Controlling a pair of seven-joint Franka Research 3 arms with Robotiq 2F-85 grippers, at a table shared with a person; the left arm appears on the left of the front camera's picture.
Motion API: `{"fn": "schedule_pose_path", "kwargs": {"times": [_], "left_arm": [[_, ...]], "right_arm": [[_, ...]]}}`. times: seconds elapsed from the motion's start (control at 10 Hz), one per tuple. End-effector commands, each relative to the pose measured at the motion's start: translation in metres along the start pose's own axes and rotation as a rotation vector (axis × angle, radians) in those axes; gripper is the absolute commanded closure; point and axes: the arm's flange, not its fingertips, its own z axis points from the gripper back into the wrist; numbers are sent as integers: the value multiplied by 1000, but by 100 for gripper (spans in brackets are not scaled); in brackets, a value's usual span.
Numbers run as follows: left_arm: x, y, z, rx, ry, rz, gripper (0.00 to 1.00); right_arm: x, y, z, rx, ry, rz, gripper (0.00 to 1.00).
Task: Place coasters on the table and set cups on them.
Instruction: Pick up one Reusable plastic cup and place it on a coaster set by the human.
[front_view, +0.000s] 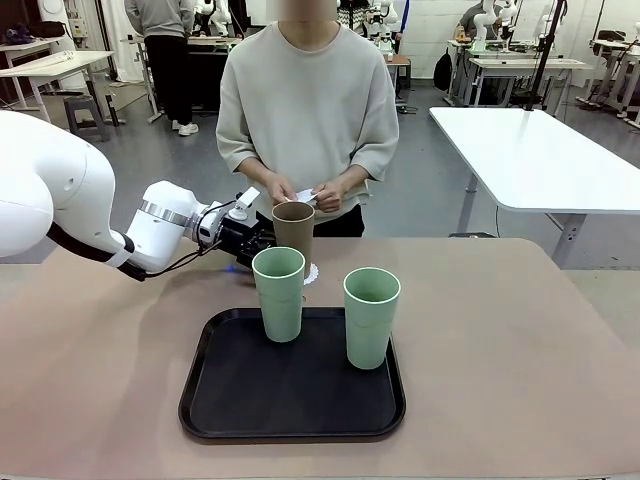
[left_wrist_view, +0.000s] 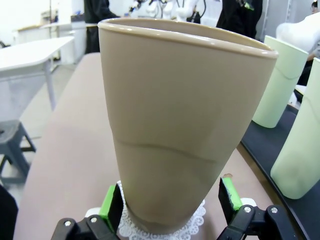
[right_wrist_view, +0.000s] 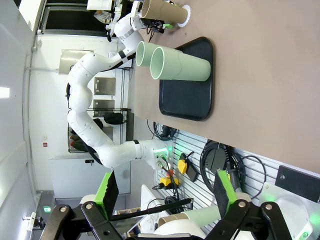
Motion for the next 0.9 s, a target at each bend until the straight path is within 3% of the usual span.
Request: {"fn": "schedule_pose_path", "kwargs": {"times": [0.0, 0.5, 0.7, 0.8], "left_arm": [[5, -5, 3, -9, 31, 23, 0], [23, -35, 30, 82, 174, 66, 0], [50, -79, 55, 150, 284, 99, 0], [83, -124, 73, 198, 405, 138, 0]], "right_arm": [[0, 0, 0, 8, 2, 1, 0], [0, 0, 0, 8, 2, 1, 0], [0, 0, 0, 8, 2, 1, 0], [0, 0, 0, 8, 2, 1, 0]]}}
